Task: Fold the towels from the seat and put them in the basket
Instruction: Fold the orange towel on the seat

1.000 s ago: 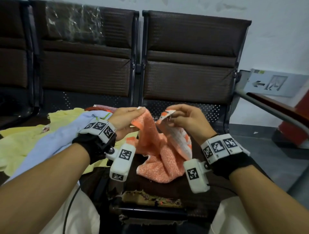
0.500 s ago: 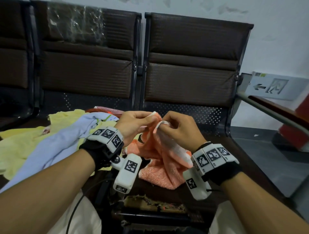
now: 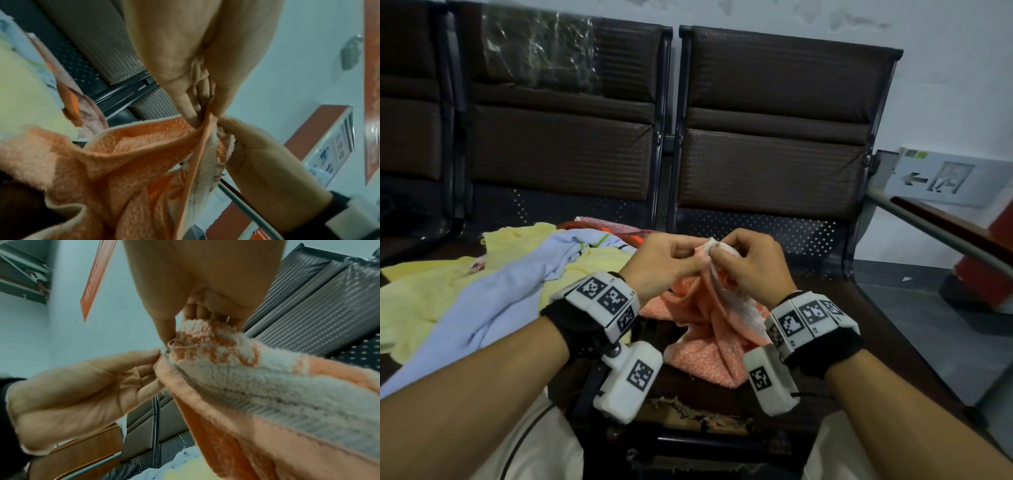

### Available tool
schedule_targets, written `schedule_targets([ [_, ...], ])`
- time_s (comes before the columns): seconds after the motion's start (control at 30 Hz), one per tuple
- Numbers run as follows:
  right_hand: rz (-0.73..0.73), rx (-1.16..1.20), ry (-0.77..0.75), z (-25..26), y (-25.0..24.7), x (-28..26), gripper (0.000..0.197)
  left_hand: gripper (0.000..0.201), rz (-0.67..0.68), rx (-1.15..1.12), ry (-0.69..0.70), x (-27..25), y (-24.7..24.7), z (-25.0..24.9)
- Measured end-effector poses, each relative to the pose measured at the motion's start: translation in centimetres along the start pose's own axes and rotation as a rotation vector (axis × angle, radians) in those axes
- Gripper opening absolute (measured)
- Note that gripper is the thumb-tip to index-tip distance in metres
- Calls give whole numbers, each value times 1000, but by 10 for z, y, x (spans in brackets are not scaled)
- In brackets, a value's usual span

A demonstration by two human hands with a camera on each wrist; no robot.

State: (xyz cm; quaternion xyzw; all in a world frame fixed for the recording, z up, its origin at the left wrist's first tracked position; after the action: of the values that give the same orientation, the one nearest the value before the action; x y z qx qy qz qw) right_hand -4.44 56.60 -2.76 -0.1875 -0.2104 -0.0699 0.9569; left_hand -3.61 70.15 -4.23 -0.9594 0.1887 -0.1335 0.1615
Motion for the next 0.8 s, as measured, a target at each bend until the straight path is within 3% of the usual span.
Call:
schedule_targets([
  [0.13,18,70,9,0,-3,2,19,23,-12,150,60,1,-4,-6],
  [0.23,114,127,36,-1,-1,0,33,18,-42,247,68,2,-11,-3],
  [0.33,179,49,13,-4,-3,-2,40,20,-90,183,-3,6,-22,5],
  [0.47,248,-89,-7,-9,-14,-7,42,28,-269,-80,-166,8,-47,18],
  [0.57,424,-358,38,-26,-10,-18,41,29,-353,-210,-246,4,-60,27],
  [0.63,534,-593,18,-39,-7,-27,48,30,-376,-179,-270,0,-65,29],
  [0.73,563,-928,-29,-52,-14,-29,57,28,-423,-135,-323,-6,-78,32],
  [0.8,540,-1012,84,-66,-29,-26,63,25,-477,-116,-353,-8,-94,35],
])
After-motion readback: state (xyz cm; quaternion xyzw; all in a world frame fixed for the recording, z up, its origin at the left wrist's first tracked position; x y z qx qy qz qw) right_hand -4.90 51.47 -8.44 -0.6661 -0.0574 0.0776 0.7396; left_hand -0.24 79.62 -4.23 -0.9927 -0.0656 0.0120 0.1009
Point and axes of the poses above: each hand's wrist, its own x-axis towards the middle knuckle, its own y-axis out of the palm, z = x × y, the point moved 9 cm from there along x, towards the middle knuckle, and after that the axes turned 15 degrees about x, right-handed, at the moved point
